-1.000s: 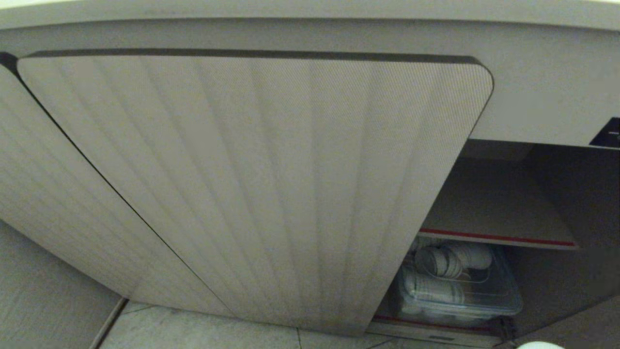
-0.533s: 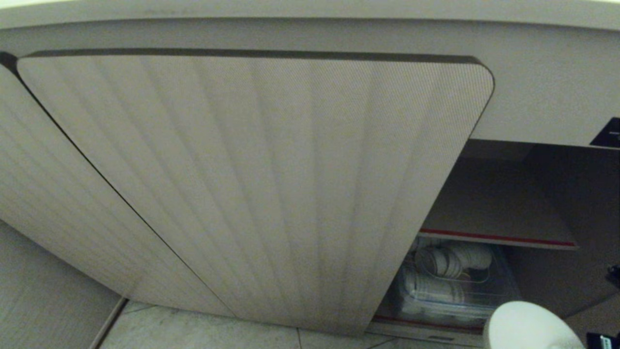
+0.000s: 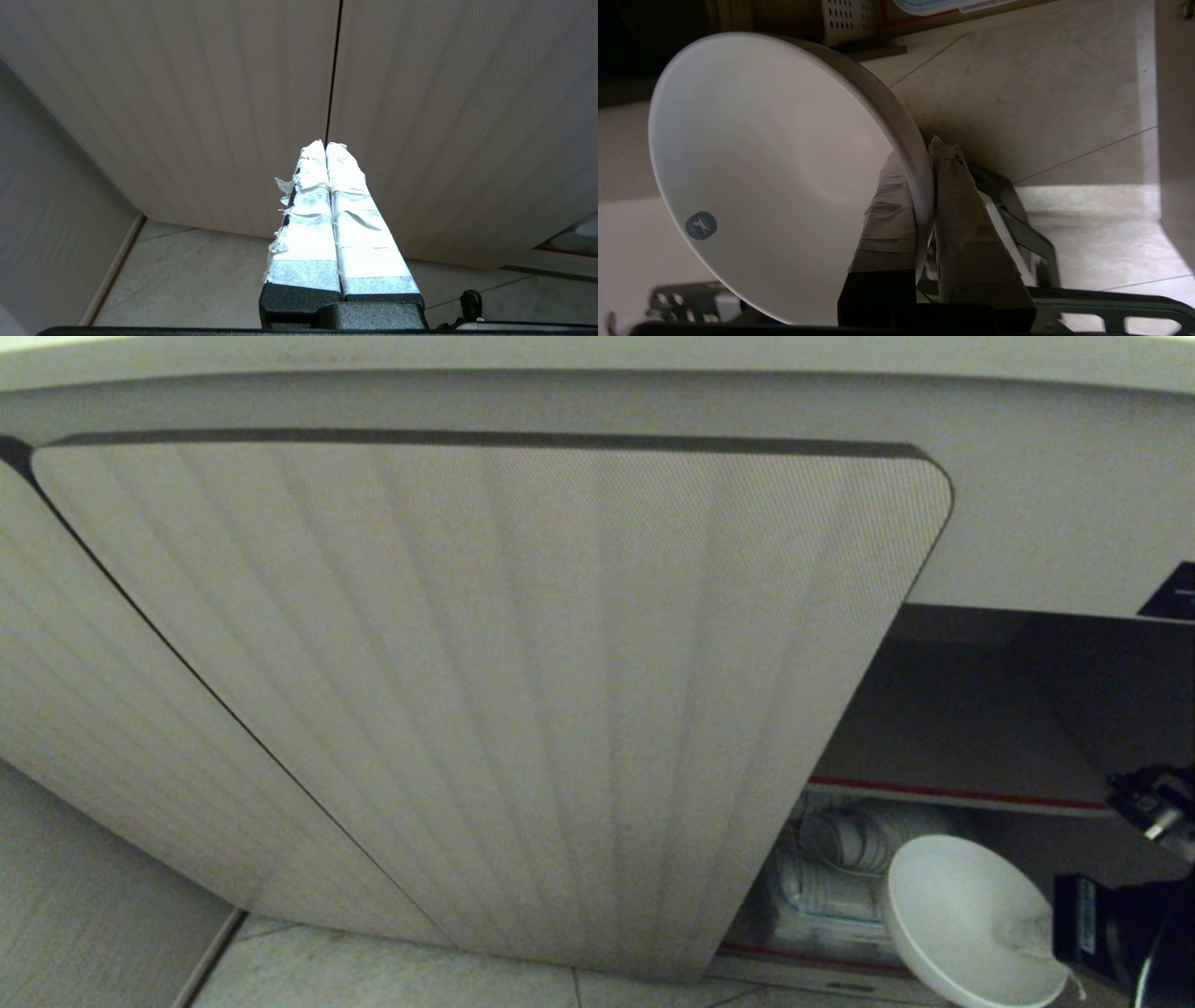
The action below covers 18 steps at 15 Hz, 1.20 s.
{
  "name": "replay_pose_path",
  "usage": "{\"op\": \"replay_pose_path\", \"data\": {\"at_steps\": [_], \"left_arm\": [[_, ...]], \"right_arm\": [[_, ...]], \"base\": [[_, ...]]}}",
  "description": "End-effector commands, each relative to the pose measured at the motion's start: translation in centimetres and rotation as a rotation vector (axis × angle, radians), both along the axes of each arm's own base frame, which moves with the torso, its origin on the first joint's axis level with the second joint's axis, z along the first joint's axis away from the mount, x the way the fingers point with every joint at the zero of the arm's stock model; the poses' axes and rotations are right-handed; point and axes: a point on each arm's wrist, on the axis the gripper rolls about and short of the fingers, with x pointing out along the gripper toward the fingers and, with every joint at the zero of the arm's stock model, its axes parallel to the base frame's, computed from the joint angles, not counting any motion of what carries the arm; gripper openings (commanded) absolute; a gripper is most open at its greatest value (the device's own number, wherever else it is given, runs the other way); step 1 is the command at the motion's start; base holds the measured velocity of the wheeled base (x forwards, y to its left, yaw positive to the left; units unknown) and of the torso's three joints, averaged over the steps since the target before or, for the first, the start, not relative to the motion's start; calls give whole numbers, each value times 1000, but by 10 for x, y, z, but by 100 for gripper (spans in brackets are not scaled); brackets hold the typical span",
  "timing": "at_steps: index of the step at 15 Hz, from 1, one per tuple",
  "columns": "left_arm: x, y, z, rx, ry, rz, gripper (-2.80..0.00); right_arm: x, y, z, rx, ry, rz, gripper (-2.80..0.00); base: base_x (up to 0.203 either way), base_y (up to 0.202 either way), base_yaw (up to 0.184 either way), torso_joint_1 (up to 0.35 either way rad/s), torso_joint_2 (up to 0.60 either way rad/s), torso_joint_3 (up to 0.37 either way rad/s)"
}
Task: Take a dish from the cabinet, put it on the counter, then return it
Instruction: Put it back into the cabinet
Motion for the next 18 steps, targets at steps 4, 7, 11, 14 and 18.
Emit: {"op": "replay_pose_path", "data": {"at_steps": [4, 7, 11, 14, 18], "left_arm": [[0, 0, 0, -1, -1, 1, -280], [0, 0, 0, -1, 0, 0, -280], [0, 0, 0, -1, -1, 1, -280], [0, 0, 0, -1, -1, -1, -280], [0, 0, 0, -1, -1, 0, -280]], "right_arm": [[14, 4, 2, 69, 28, -84, -280], [24, 6, 6, 124, 45, -155, -280], [35, 3, 4, 123, 58, -194, -280], [43, 4, -1, 117, 64, -199, -280], [54, -2, 2, 125, 40, -239, -280]], "base": [[0, 0, 0, 0, 0, 0], [0, 0, 0, 0, 0, 0], [0, 0, 0, 0, 0, 0], [0, 0, 0, 0, 0, 0], [0, 0, 0, 0, 0, 0]]}}
